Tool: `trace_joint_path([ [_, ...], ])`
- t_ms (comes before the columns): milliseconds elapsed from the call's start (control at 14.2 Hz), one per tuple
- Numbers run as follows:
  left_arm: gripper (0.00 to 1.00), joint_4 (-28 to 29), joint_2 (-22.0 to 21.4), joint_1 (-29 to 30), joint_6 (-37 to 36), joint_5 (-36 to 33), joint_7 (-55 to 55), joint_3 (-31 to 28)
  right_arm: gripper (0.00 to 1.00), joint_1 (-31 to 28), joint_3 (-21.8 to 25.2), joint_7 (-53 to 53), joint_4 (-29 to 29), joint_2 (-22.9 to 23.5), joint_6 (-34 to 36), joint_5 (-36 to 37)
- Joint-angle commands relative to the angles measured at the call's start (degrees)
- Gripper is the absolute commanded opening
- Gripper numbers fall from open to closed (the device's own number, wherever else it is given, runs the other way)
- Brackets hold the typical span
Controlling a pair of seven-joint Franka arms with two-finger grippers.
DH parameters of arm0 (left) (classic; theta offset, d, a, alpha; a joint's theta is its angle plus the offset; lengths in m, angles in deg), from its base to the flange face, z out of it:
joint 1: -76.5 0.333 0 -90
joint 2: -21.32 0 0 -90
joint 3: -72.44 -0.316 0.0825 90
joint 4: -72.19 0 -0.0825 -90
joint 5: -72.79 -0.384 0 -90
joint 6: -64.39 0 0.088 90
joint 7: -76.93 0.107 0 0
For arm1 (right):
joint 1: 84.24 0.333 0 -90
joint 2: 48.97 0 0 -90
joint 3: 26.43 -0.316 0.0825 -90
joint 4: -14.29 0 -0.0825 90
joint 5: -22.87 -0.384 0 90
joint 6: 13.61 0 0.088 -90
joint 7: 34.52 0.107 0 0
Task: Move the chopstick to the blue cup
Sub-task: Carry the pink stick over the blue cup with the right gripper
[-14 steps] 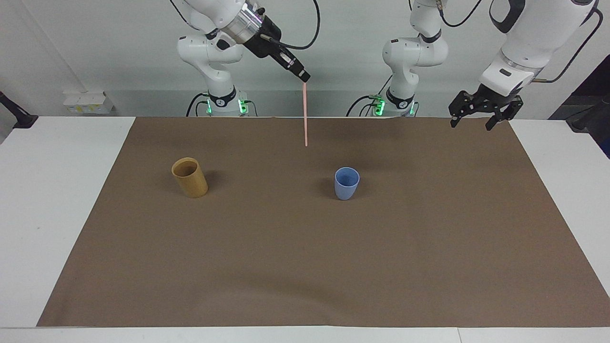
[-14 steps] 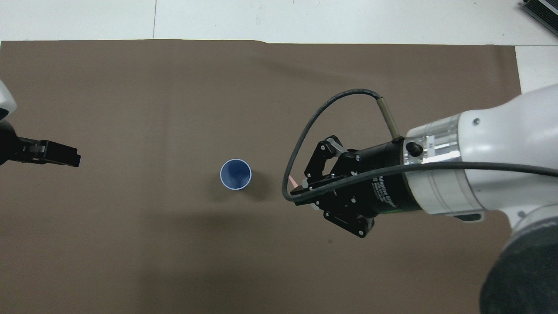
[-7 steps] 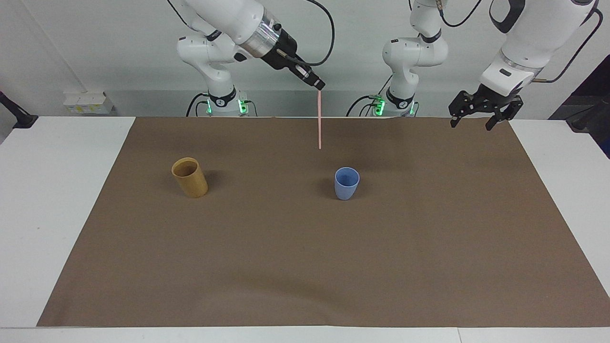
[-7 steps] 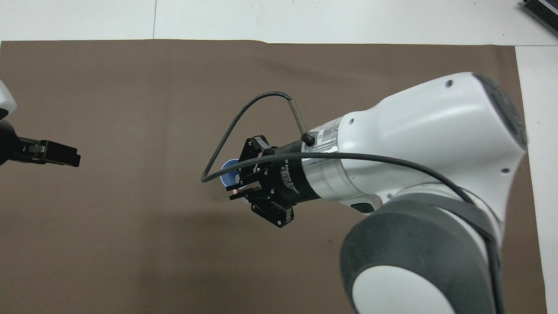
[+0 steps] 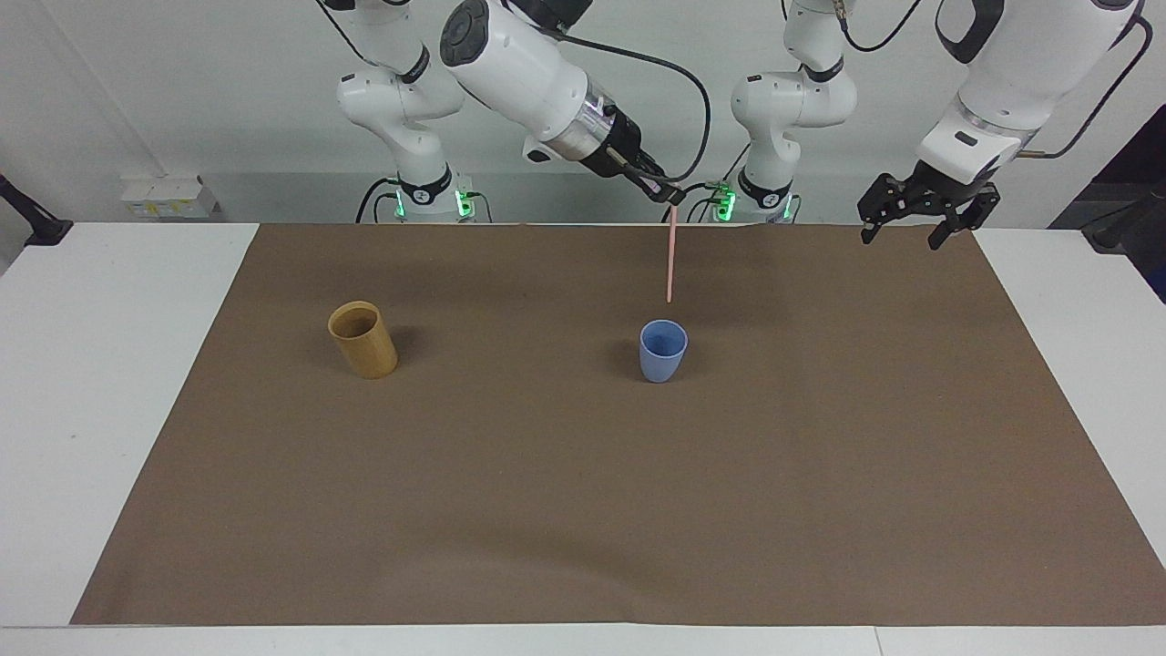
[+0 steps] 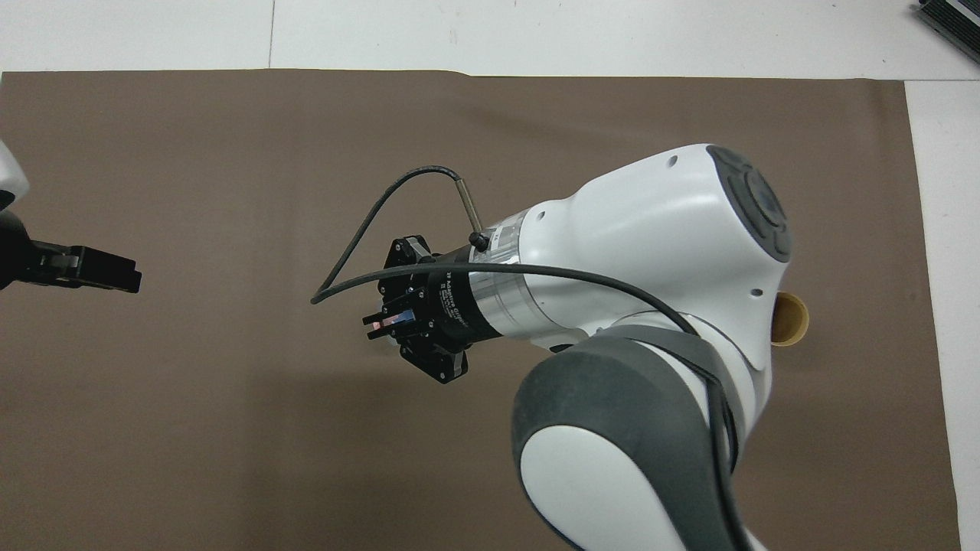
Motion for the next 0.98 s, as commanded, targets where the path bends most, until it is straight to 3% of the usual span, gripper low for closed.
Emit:
trace_joint_path([
  [0, 1.00, -0.4, -0.5, 0.9, -0.7, -0.6, 0.7, 0.7, 0.00, 0.0, -0.2, 1.4, -0.4, 1.3, -2.8, 3.3],
  [913, 1.00, -0.4, -0.5, 0.9, -0.7, -0.6, 0.7, 0.7, 0.00, 0.4, -0.3, -3.9, -6.5, 3.2, -8.4, 3.7],
])
